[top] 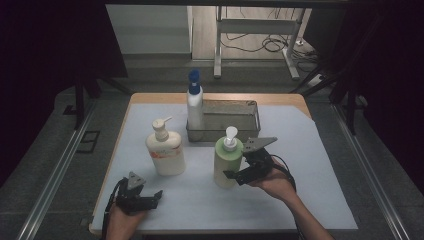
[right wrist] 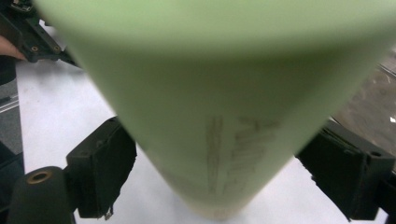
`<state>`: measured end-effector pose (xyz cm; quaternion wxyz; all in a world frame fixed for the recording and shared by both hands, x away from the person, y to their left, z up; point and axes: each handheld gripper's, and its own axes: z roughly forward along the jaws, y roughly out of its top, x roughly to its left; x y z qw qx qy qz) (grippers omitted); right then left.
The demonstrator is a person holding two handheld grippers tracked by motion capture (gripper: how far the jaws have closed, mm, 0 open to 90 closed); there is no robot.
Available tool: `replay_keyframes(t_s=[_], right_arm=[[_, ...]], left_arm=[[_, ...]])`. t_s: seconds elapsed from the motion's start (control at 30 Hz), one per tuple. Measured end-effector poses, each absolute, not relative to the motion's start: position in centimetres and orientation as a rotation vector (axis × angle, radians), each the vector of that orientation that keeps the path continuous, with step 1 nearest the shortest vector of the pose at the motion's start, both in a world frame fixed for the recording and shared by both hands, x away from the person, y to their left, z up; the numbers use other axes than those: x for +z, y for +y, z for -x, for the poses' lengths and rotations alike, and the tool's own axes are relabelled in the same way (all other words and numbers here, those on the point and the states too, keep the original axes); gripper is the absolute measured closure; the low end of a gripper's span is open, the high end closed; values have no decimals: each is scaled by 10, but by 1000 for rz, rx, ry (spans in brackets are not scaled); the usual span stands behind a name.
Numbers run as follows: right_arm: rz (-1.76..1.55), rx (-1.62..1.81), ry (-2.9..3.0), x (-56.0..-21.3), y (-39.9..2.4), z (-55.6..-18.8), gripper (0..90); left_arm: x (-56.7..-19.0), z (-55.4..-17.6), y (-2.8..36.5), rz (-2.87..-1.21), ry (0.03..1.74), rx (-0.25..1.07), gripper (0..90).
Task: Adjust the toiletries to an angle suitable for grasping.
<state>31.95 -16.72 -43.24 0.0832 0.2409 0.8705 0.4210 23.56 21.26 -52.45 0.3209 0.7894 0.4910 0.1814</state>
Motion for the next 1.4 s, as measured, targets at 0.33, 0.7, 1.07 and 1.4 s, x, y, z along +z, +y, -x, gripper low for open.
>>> replay_keyframes(t_s=[0.33, 0.7, 1.07, 1.4], right_arm=[[-722, 1269, 2572, -437, -153, -325, 102], [-725, 1251, 2556, -438, -151, -323, 120], [-756, 1221, 2546, -426, -152, -324, 123], [-758, 1224, 2526, -407, -152, -330, 124]], left_arm=[[-525, -236, 213, -2073, 1291, 476, 123], [-525, -236, 213, -2073, 1291, 476, 122], [-525, -236, 213, -2076, 1287, 478, 123], [-525, -236, 213, -2076, 1287, 478, 123]])
